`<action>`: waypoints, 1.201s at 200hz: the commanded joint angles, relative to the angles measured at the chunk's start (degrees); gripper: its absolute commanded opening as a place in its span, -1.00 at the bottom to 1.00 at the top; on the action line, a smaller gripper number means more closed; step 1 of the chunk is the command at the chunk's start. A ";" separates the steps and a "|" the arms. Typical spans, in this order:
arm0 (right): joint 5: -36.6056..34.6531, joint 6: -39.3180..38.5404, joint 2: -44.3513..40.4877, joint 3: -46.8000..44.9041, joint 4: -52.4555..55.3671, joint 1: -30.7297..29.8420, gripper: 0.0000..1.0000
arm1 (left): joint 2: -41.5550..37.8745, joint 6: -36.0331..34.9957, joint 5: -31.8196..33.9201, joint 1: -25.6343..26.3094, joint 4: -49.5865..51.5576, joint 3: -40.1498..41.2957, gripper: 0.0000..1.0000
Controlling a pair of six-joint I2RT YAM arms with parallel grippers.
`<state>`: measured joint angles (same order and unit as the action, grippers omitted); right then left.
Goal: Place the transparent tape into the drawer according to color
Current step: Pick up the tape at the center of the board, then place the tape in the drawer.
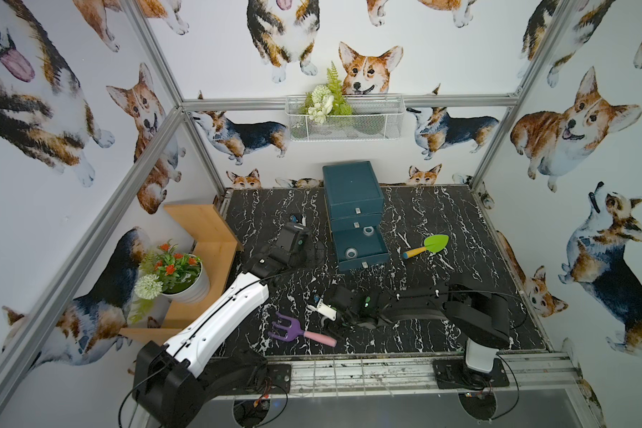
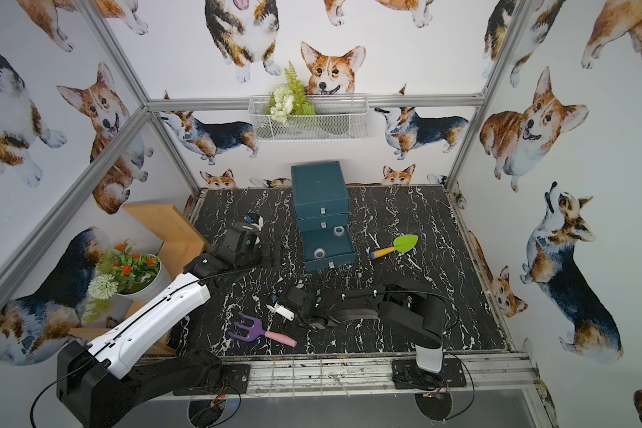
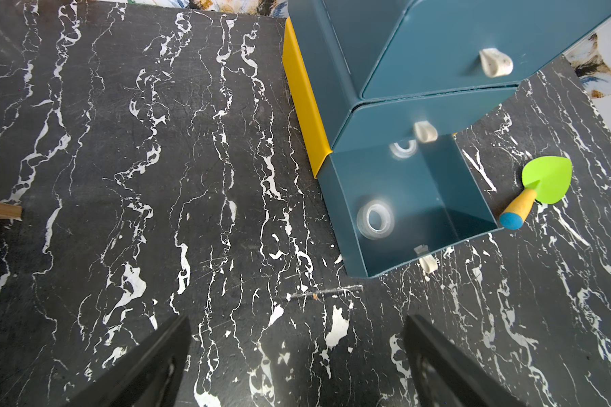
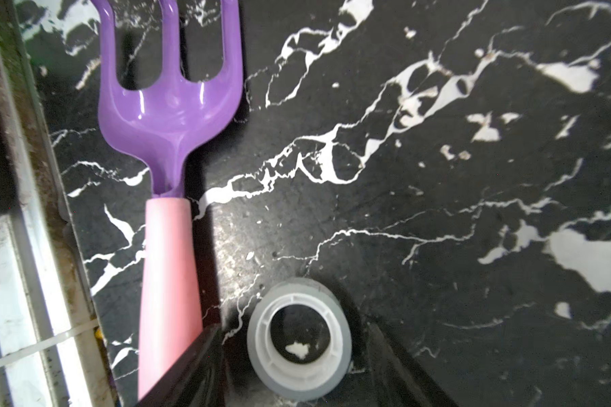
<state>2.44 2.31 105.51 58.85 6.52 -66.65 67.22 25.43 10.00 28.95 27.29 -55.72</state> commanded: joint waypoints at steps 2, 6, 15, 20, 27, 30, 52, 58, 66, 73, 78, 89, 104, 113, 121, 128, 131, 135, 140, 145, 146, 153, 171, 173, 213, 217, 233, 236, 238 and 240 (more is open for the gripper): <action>-0.99 0.21 1.39 -0.08 1.23 -0.06 0.33 | -0.07 -0.34 -0.42 -0.12 -0.22 0.00 0.99; -1.53 0.31 1.64 -0.26 1.09 -0.05 0.29 | -0.07 -0.30 -0.50 -0.12 -0.22 0.00 0.99; -1.95 0.41 1.71 -1.01 0.63 0.15 0.24 | -0.07 -0.29 -0.59 -0.12 -0.22 -0.08 0.99; -1.72 0.59 1.50 -1.71 -0.03 0.40 0.18 | -0.07 -0.32 -0.68 -0.12 -0.22 -0.09 0.99; -0.99 1.00 1.08 -2.72 -0.80 0.89 0.13 | -0.05 -0.30 -0.77 -0.12 -0.30 -0.09 0.99; -0.64 1.14 0.95 -3.12 -0.95 1.11 0.11 | 0.01 -0.23 -0.77 -0.12 -0.31 -0.09 0.99; 0.02 2.20 -0.78 -5.54 -1.81 2.63 0.00 | 0.02 -0.21 -1.03 -0.12 -0.31 0.00 0.99; 0.03 2.44 -1.42 -6.19 -1.95 3.02 -0.02 | 0.14 -0.12 -1.16 -0.12 -0.35 0.00 0.99; 0.02 2.79 -2.39 -7.07 -2.16 3.59 -0.04 | 0.27 -0.12 -1.37 -0.12 -0.39 -0.08 0.99; -0.04 3.04 -3.25 -7.93 -2.37 4.21 -0.07 | 0.36 -0.12 -1.41 -0.12 -0.39 -0.09 0.99; -0.29 3.28 -3.95 -8.48 -2.39 4.58 -0.09 | 0.45 -0.04 -1.44 -0.12 -0.39 -0.04 0.99; -0.77 3.67 -5.72 -9.56 -2.66 5.22 -0.10 | 0.41 -0.03 -1.64 -0.12 -0.56 -0.01 0.99; -0.51 4.51 -8.64 -10.63 -2.96 6.20 -0.10 | 0.45 0.05 -1.87 -0.12 -0.75 0.09 0.99; -0.12 5.04 -10.47 -11.07 -3.20 6.92 -0.10 | 0.54 0.01 -2.08 -0.12 -0.82 0.13 0.99; 0.11 5.58 -12.23 -11.36 -3.52 7.58 -0.11 | 0.71 0.03 -2.21 -0.17 -0.83 0.05 0.99; 0.11 6.12 -13.95 -11.56 -3.75 8.09 -0.11 | 0.85 0.06 -2.34 -0.12 -0.83 0.00 0.99; 0.16 6.29 -14.59 -11.64 -3.84 8.26 -0.11 | 0.89 0.06 -2.42 -0.12 -0.83 0.00 0.98; 0.20 6.47 -15.64 -11.65 -3.88 8.52 -0.11 | 0.92 0.06 -2.52 -0.12 -0.83 0.00 0.99; 0.04 6.77 -17.06 -11.58 -3.73 8.87 -0.11 | 0.98 0.06 -2.61 -0.12 -0.92 0.00 0.99; 0.01 7.08 -18.46 -11.43 -3.67 9.26 -0.11 | 0.98 0.06 -2.70 -0.12 -0.92 0.00 0.99; 0.06 7.09 -18.70 -11.41 -3.69 9.35 -0.11 | 0.98 0.01 -2.70 -0.12 -0.92 0.00 0.99; 0.36 7.52 -20.93 -11.31 -3.86 10.09 -0.11 | 0.97 0.06 -2.72 -0.12 -0.92 0.00 0.99; 1.06 8.79 -25.56 -10.59 -4.82 13.54 -0.11 | 1.07 -0.12 -2.62 -0.12 -0.92 -0.08 0.98; 1.18 8.91 -25.98 -10.49 -5.04 14.11 -0.11 | 1.07 -0.12 -2.62 -0.12 -0.92 -0.11 0.99; -0.48 11.23 -21.65 -5.34 -10.04 23.19 -0.12 | 1.76 -0.04 -2.51 -0.20 -1.01 -0.61 0.99; -1.01 11.36 -20.42 -4.66 -10.24 23.53 -0.12 | 1.77 0.03 -2.60 -0.21 -1.01 -0.76 0.99; -2.96 12.16 -15.79 -3.02 -11.73 24.21 -0.14 | 1.86 0.06 -2.98 -0.21 -0.79 -1.03 0.99; -3.23 12.40 -15.23 -2.94 -12.14 24.36 -0.14 | 1.80 0.00 -3.05 -0.21 -0.75 -1.03 0.99; -3.34 12.44 -14.83 -2.95 -12.45 24.44 -0.14 | 1.78 0.02 -3.05 -0.21 -0.75 -1.05 0.99; -3.43 12.50 -14.42 -2.88 -12.86 24.46 -0.13 | 1.71 0.05 -3.06 -0.21 -0.68 -1.03 0.99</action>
<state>1.58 12.67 87.02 54.63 -2.37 -43.03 69.06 25.45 7.33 28.84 26.87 -56.12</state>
